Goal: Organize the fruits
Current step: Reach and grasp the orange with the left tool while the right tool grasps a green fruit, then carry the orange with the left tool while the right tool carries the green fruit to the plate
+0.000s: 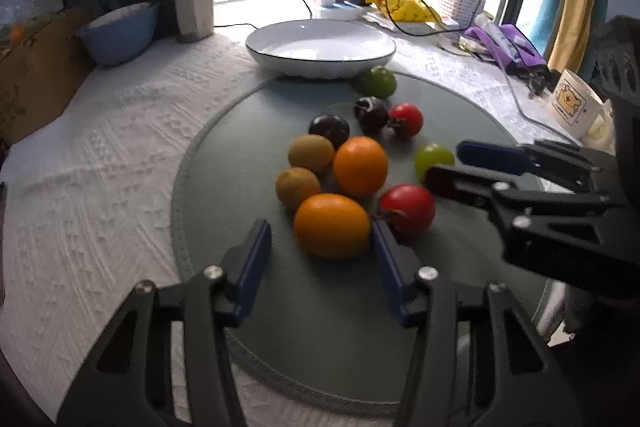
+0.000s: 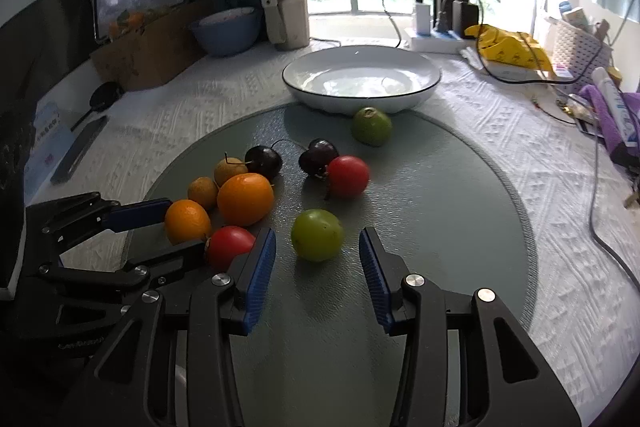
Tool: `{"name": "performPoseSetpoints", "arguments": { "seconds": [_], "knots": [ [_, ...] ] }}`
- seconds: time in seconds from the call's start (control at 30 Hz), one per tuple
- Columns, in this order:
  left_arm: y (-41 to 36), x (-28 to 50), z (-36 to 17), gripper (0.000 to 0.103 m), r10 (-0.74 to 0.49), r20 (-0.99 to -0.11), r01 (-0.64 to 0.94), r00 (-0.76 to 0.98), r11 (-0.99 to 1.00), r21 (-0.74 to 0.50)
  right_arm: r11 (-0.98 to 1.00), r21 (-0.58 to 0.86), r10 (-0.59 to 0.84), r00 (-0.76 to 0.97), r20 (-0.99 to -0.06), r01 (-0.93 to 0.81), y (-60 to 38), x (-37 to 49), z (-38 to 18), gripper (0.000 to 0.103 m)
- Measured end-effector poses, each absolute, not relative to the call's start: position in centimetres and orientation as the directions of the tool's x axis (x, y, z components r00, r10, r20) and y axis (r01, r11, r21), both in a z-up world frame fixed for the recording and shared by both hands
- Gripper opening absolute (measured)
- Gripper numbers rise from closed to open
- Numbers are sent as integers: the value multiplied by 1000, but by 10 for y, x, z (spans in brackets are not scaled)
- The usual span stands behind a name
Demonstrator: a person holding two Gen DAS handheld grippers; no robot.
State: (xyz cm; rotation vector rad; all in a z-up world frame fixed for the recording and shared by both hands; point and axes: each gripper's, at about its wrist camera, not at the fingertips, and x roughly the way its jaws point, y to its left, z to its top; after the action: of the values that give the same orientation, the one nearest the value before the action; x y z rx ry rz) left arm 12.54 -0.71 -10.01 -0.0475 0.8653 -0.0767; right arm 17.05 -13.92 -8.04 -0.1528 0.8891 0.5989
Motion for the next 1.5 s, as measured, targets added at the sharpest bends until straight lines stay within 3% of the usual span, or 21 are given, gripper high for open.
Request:
{"name": "performPoseSetpoints", "arguments": {
  "seconds": [0.07, 0.13, 0.23, 0.9, 1.5],
  "knots": [
    [-8, 127, -99, 41, -89, -759, 56, 645, 996, -70, 824, 119, 425, 465, -776, -554, -137, 174, -84, 45],
    [-9, 129, -99, 40, -89, -761, 58, 643, 996, -67, 820, 129, 427, 447, -786, -557, -137, 177, -87, 33],
    [-8, 130, -100, 40, -95, -757, 61, 647, 995, -73, 816, 122, 425, 445, -788, -565, -136, 178, -88, 30],
    [7, 127, -49, 40, -75, -686, 26, 723, 996, -82, 825, 118, 451, 519, -727, -552, -153, 193, -45, 29],
    [21, 217, -27, 40, -87, -614, 62, 784, 996, -61, 834, 68, 434, 576, -693, -547, -148, 265, -32, 29]
  ]
}}
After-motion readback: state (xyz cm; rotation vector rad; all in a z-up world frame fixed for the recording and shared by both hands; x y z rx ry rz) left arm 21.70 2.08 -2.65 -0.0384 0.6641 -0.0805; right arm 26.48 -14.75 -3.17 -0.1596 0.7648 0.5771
